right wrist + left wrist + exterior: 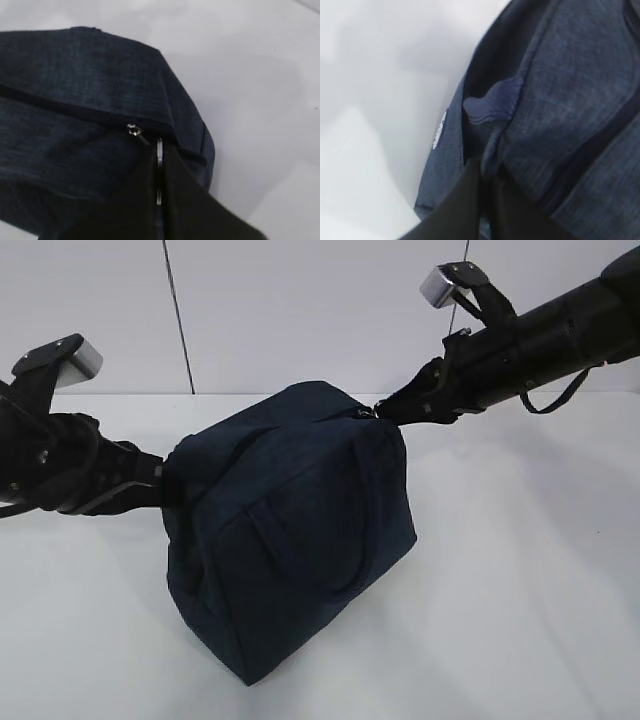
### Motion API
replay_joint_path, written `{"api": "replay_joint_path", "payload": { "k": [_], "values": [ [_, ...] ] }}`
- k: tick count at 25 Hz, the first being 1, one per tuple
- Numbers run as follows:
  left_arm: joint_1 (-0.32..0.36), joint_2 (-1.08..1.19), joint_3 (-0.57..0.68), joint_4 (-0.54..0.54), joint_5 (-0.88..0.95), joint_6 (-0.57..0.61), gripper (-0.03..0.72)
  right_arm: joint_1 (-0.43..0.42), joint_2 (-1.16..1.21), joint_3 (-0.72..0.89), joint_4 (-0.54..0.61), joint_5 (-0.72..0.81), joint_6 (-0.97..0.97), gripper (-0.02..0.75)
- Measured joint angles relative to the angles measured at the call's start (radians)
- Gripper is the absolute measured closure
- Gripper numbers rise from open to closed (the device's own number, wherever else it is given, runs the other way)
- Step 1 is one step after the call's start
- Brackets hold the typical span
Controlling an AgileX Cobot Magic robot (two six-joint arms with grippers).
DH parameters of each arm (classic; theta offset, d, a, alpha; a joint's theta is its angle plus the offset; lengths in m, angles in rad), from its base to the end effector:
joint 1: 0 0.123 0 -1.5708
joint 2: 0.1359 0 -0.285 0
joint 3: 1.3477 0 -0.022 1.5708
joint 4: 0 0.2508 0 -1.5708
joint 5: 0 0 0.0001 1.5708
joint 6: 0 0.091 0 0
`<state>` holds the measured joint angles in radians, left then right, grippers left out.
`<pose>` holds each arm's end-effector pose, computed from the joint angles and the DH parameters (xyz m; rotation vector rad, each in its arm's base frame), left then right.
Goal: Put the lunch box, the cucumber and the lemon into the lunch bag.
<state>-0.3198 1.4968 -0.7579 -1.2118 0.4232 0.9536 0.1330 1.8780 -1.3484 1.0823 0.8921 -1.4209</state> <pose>0.2627 -0.1239 0.2121 0.3054 2.4022 -0.7257 0.3838 0.1145 0.2385 -1.0436 2.0767 0.7493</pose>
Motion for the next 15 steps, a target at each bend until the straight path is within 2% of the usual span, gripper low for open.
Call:
{"api": "replay_joint_path", "payload": {
  "k": [9, 15],
  "values": [
    [0.004, -0.012, -0.073, 0.041, -0.127, 0.004, 0.692, -0.004, -0.002, 0.0, -0.049, 0.265, 0.041, 0.73],
    [0.007, -0.012, -0.103, 0.058, -0.219, 0.006, 0.693, -0.004, -0.035, -0.004, -0.004, 0.282, 0.069, 0.73]
  ]
}}
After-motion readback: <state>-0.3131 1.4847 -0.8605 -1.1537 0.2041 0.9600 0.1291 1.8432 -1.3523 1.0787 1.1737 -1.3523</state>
